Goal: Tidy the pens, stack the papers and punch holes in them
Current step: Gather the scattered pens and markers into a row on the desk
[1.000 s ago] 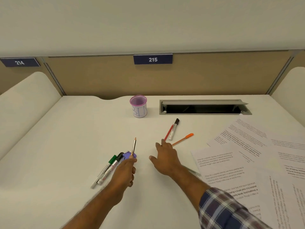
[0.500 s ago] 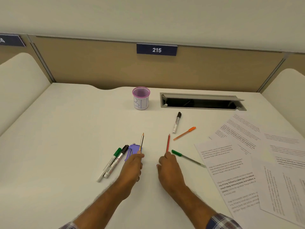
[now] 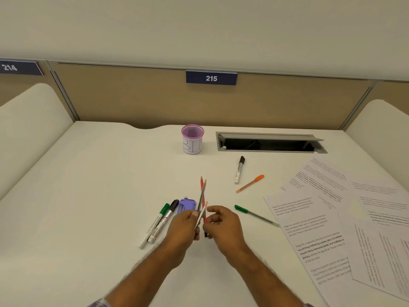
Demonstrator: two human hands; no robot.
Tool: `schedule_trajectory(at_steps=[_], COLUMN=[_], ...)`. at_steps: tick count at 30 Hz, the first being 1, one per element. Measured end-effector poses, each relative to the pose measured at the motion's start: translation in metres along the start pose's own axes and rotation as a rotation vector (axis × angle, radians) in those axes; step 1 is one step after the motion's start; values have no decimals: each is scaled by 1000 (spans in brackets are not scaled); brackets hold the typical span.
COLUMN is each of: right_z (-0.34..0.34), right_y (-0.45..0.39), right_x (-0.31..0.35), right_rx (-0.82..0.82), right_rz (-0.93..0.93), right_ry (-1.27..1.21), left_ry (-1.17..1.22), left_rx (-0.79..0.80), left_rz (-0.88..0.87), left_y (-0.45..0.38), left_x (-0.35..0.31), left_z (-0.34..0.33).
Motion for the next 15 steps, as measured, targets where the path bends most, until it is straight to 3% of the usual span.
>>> schedule_trajectory(at_steps=[8,15], right_z=[-57,-127], right_y=[-2,-15], right_x=[27,39], right_rx=[26,254], right_rz=[50,64], right_ry=[-158,-96], left_ry=[96,-52], left_rx=[-164,-185], left_rz=[-14,-22], left_y=[7,-5], left_x=[-18,-23], left_z=[33,101])
Point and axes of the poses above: each hand's wrist, its own y-axis away from the middle knuckle, its own z-axis out of the back of the hand, x = y × z, the point moved 6 cm from there along -y, towards the middle knuckle, and after that the axes turned 11 degrees about z, right-handed, at the moved point
